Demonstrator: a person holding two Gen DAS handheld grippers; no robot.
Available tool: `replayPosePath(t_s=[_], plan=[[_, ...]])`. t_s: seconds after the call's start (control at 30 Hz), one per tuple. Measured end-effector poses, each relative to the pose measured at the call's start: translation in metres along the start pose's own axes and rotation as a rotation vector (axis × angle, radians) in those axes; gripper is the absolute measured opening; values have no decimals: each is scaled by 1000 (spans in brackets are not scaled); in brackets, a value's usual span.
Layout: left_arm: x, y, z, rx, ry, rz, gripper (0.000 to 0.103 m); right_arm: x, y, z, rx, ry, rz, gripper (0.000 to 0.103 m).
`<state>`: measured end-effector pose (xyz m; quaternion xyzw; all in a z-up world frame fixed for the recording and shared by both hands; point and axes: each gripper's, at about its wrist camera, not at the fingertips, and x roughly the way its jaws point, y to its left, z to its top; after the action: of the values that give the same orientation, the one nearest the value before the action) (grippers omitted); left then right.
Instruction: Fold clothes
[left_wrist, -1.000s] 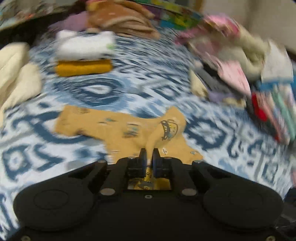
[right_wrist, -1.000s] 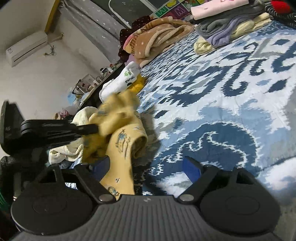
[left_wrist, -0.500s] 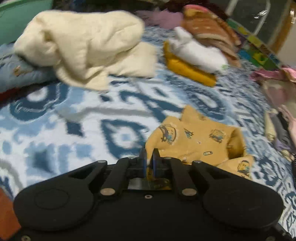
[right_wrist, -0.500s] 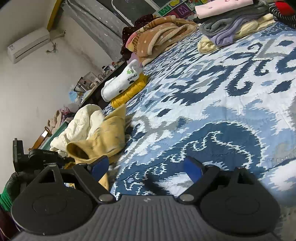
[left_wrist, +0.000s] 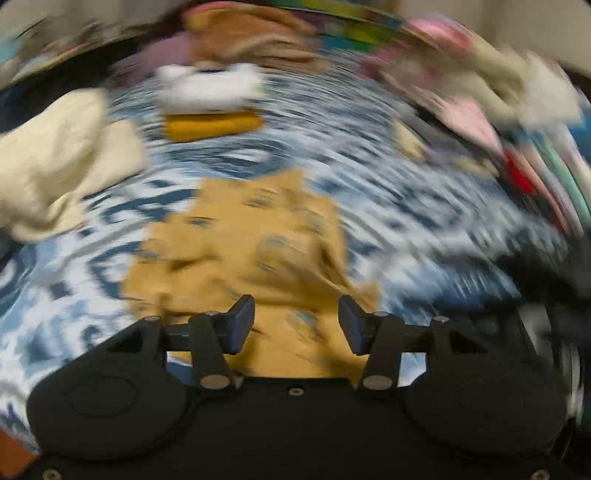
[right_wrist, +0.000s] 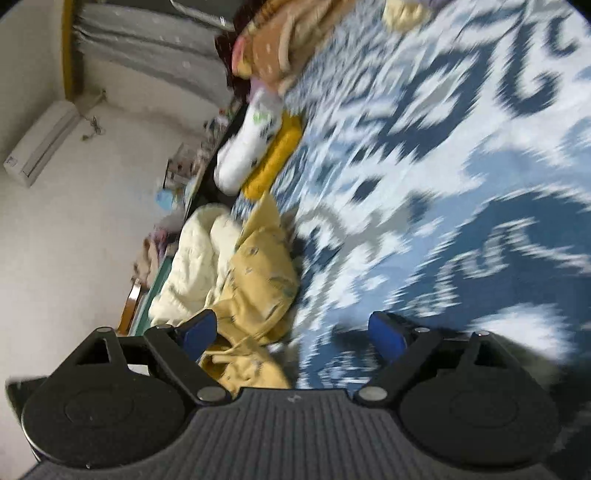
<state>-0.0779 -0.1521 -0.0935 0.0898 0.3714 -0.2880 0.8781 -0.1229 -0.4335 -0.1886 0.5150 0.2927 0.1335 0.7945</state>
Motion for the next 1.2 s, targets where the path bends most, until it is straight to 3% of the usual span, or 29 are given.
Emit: replayPosePath(t_s=[0.03, 0.17, 0.27, 0.4, 0.43, 0.5, 0.57, 0.7, 0.93, 1.2], plan=[[4, -10, -4, 58, 6, -4, 50, 8, 0, 3, 26, 25, 15, 102], [20, -36, -15, 181, 19, 15, 50, 30, 4, 19, 76, 78, 40, 103], [37, -46, -20, 169, 41, 4, 50, 39, 11, 24, 55, 116, 30, 103], [63, -64, -25, 136, 41, 72, 49, 45, 15, 24, 25, 140, 17, 103], [69, -66, -26, 120, 39, 89, 46, 45, 15, 25, 31, 136, 21, 102], [76, -66, -28, 90, 30, 134, 24, 44, 13, 26, 44, 129, 28, 102], [65, -56, -26, 56, 8, 143, 7, 44, 13, 26, 60, 119, 28, 102], [28, -26, -23, -25, -46, 150, 5, 50, 16, 23, 79, 107, 13, 100], [-24, 25, -20, -164, -133, 168, 4, 62, 23, 0, 161, 51, -19, 80], [-48, 60, -28, -261, -177, 170, 4, 63, 10, -36, 465, -66, 49, 68]])
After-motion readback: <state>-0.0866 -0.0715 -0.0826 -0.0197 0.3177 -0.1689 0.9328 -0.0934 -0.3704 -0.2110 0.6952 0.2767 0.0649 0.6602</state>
